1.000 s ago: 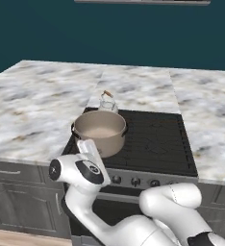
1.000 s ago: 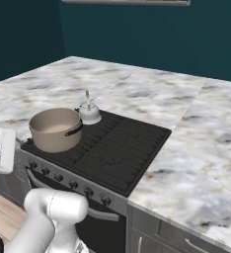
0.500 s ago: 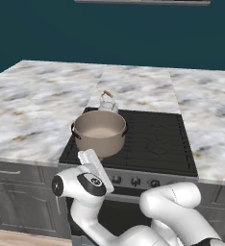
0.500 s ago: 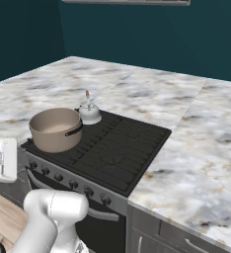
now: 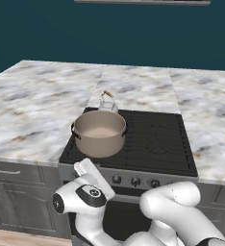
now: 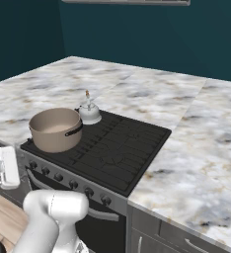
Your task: Pick the kettle from the cabinet and place it on a stove burner. Then pick the pot from the counter and place it on another stove burner. Finally, turn both burners on.
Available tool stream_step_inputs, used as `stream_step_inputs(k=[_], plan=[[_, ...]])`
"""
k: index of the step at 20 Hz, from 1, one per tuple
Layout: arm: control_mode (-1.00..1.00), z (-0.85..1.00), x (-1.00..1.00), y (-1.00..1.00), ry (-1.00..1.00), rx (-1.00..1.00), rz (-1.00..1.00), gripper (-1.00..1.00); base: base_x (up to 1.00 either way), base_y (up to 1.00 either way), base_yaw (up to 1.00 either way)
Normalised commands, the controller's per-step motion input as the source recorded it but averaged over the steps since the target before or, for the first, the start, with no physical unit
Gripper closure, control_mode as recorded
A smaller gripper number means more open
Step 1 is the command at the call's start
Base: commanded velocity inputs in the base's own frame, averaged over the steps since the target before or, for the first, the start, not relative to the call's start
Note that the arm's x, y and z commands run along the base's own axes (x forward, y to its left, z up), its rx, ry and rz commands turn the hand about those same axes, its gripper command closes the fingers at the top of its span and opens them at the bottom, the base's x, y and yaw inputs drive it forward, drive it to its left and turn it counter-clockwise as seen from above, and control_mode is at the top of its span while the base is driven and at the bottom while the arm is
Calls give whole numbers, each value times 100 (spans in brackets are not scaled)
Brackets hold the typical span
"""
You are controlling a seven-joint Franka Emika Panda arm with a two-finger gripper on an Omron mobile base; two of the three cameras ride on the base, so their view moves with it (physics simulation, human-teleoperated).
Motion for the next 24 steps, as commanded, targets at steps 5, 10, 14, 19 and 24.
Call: stream_step_inputs(k=[5,10,14,19,24], plan=[[-100,-25,1,4,0,-8,9,-100,0,0,0],[-100,-25,8,0,0,-1,9,-100,0,0,0],[-100,-26,6,0,0,-2,10,-100,0,0,0],[-100,-18,8,0,1,-1,8,-100,0,0,0],[-100,-19,15,0,0,-3,9,-100,0,0,0]])
